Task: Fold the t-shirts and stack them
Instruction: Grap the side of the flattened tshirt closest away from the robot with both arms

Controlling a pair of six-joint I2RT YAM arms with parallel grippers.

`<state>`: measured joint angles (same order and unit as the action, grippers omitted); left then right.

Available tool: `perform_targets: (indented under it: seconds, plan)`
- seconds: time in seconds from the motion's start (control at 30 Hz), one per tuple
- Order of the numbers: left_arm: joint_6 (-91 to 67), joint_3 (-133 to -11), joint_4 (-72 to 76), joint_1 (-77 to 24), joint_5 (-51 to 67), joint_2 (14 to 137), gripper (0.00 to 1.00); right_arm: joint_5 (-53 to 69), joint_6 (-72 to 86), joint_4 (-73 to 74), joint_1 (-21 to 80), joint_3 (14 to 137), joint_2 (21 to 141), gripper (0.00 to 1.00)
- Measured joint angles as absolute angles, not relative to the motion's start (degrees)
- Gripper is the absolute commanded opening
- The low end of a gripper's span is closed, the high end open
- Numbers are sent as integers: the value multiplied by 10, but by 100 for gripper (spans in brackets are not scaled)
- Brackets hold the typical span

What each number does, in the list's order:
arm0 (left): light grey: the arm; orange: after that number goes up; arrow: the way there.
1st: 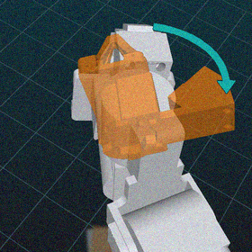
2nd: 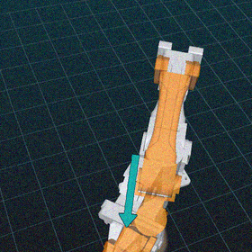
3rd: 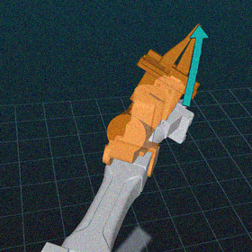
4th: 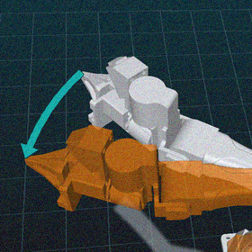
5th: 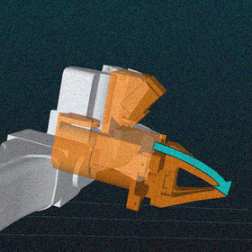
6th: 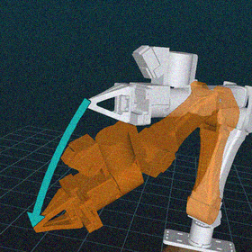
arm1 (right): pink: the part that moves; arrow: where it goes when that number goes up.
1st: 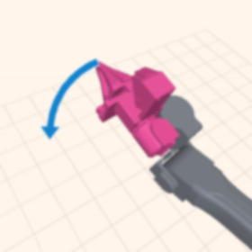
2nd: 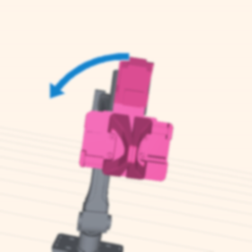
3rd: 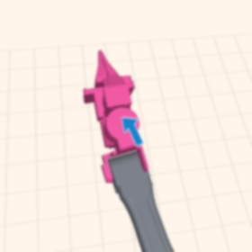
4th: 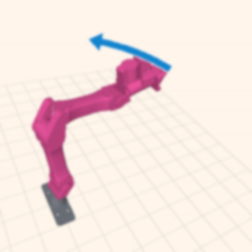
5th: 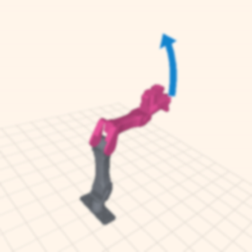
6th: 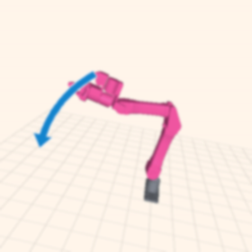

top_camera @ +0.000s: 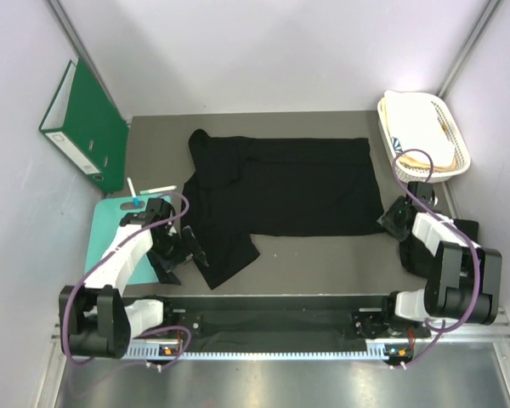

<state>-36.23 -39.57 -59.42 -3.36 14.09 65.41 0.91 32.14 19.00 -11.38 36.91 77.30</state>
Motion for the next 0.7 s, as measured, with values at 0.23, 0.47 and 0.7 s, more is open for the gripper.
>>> perform_targets:
  seconds: [0.23, 0.47, 0.7]
  plan:
    - [-358, -407, -568, -69, 142, 733, 99, 30, 323, 159, -114, 377, 803, 0]
    - [-366, -418, -537, -108, 143, 784, 92, 41, 326, 160, -114, 411, 803, 0]
    - [-392, -423, -496, -166, 143, 845, 81, 49, 327, 159, -114, 446, 803, 0]
